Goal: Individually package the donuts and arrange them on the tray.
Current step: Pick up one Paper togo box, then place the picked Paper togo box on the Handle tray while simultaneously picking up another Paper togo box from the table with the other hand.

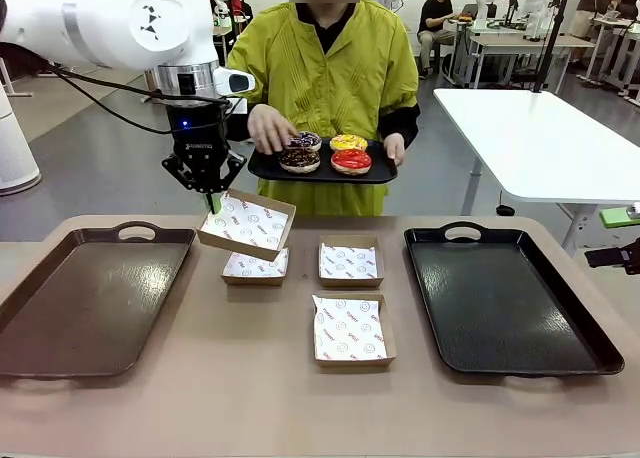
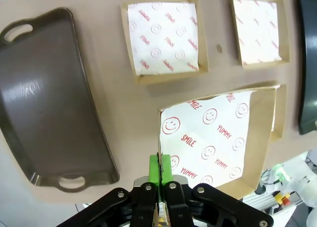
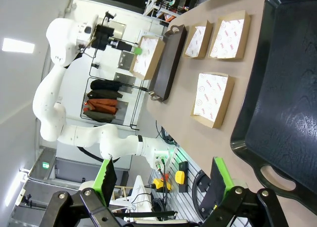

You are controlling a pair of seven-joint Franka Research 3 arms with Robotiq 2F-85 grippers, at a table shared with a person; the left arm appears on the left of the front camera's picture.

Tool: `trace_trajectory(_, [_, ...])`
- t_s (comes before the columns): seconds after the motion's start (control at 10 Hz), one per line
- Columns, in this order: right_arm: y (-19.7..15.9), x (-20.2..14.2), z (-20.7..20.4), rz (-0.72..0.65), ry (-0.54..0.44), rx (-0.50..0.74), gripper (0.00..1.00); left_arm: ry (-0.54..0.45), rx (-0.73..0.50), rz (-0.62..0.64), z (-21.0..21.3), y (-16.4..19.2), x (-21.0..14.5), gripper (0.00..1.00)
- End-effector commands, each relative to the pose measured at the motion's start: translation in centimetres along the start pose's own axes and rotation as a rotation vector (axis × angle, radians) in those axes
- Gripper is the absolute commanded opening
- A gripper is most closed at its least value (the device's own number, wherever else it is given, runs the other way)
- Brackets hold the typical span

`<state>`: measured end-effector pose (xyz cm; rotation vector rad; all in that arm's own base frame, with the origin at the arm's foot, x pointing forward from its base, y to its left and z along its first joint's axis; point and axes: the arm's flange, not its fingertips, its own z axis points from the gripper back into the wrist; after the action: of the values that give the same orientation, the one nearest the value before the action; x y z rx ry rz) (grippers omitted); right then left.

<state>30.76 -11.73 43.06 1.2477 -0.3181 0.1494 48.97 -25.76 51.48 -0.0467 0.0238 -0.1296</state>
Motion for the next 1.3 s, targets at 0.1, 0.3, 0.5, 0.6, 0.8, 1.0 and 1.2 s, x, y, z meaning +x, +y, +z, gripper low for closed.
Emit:
trace_trajectory(0.1, [0.10,-0.06,0.02,0.009,0.002,0.011,1.00,-0.020,-0.003,0.024,0.59,0.57,2.26,0.00])
trace_trajectory(0.3, [0.10,-0.06,0.02,0.009,0.002,0.011,1.00,-0.004,-0.011,0.018,-0.05,0.75,2.00,0.00])
trace_trajectory(0.5, [0.10,-0.06,0.02,0.009,0.002,0.011,1.00,-0.004,-0.011,0.018,-0.05,0.75,2.00,0.00])
trace_trajectory(0.6, [0.10,-0.06,0.02,0.009,0.002,0.011,1.00,-0.004,-0.011,0.018,-0.05,0.75,2.00,0.00])
trace_trajectory(0.8, [0.10,-0.06,0.02,0.009,0.002,0.011,1.00,-0.004,-0.011,0.018,-0.05,0.75,2.00,0.00])
trace_trajectory(1.0, [0.10,-0.06,0.02,0.009,0.002,0.011,1.00,-0.004,-0.011,0.018,-0.05,0.75,2.00,0.00])
trace_trajectory(1.2, [0.10,-0.06,0.02,0.009,0.002,0.011,1.00,-0.004,-0.011,0.018,-0.05,0.75,2.00,0.00])
